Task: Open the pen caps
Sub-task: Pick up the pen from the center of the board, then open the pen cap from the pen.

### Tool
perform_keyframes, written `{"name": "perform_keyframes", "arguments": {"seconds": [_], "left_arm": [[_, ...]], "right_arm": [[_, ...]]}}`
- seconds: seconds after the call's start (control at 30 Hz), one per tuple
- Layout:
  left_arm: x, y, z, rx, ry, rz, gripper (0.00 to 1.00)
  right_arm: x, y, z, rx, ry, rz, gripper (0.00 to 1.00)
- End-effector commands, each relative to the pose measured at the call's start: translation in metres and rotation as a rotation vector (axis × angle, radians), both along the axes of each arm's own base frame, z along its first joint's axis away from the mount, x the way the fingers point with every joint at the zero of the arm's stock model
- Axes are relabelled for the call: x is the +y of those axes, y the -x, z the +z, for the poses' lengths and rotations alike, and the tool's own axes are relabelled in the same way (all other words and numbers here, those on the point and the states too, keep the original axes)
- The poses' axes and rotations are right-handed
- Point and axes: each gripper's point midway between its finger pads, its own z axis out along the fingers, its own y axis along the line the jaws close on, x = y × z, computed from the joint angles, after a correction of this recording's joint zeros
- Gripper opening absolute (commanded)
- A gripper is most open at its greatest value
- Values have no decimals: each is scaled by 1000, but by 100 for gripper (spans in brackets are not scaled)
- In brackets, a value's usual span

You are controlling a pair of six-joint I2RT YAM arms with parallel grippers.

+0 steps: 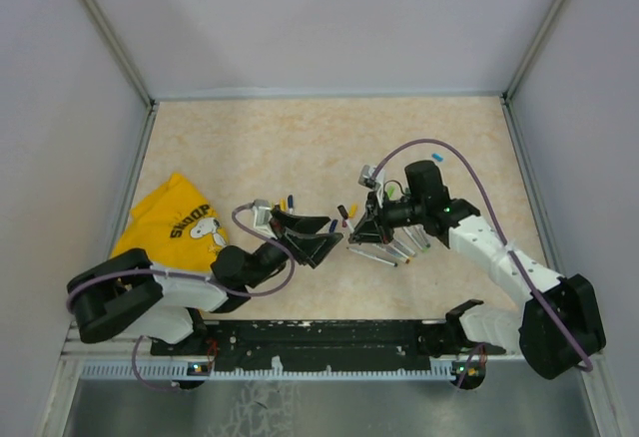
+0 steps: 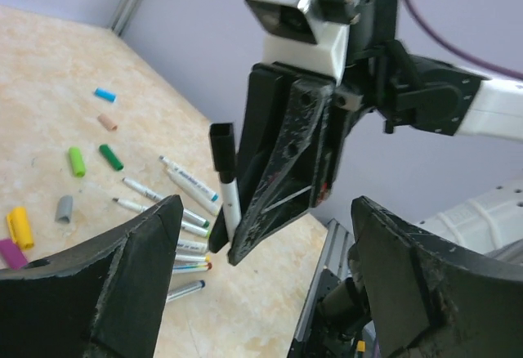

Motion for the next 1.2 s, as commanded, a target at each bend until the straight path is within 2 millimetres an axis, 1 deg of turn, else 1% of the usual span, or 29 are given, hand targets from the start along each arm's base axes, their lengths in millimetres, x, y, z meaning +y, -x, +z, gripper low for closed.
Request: {"name": "perform_keyframes", "arguments": {"seconds": [0.0, 0.03, 0.1, 0.13, 0.17, 0.27, 0.33, 0.5, 0.63, 0.73, 0.77, 0.87, 0.93, 1.0, 1.03, 1.1, 1.17], "left_arm": [[13, 13, 24, -134, 4, -38, 91], [15, 10, 26, -129, -3, -39, 92], [13, 1, 25, -89, -46, -36, 93], [12, -5, 22, -59, -77, -32, 93], [10, -11, 12, -12, -131, -23, 92], [8, -24, 9, 49, -191, 12, 89], [4, -27, 7, 65, -214, 11, 85], [-9, -28, 11, 71, -232, -27, 76], [-22, -27, 12, 80, -233, -76, 67], [-32, -27, 8, 93, -238, -113, 59], [-35, -27, 6, 98, -238, -123, 55], [-41, -28, 3, 110, -229, -140, 37], [-42, -29, 1, 117, -226, -137, 30], [-41, -31, 1, 119, -226, -128, 30], [-41, -31, 2, 119, -227, -123, 32], [-39, -32, 3, 118, -225, -113, 41], [-37, -32, 7, 112, -216, -103, 45]], "right_arm": [[0, -3, 20, -106, -24, 66, 0], [-1, -3, 20, -107, -23, 69, 0], [-1, -2, 20, -113, -22, 77, 0], [-1, -1, 20, -114, -23, 80, 0], [-1, -1, 20, -116, -23, 82, 0], [-1, 0, 21, -121, -25, 85, 0], [-1, 1, 22, -122, -27, 88, 0], [-1, 1, 21, -119, -25, 91, 0], [-1, 1, 20, -117, -25, 90, 0], [-1, 1, 20, -117, -23, 90, 0], [-1, 1, 20, -117, -24, 91, 0], [-2, 0, 19, -119, -20, 90, 0], [-2, 0, 18, -120, -17, 90, 0], [-2, 0, 17, -119, -15, 90, 0], [-2, 0, 17, -118, -14, 89, 0], [-2, 0, 17, -120, -14, 89, 0], [-2, 0, 17, -118, -13, 89, 0]]}}
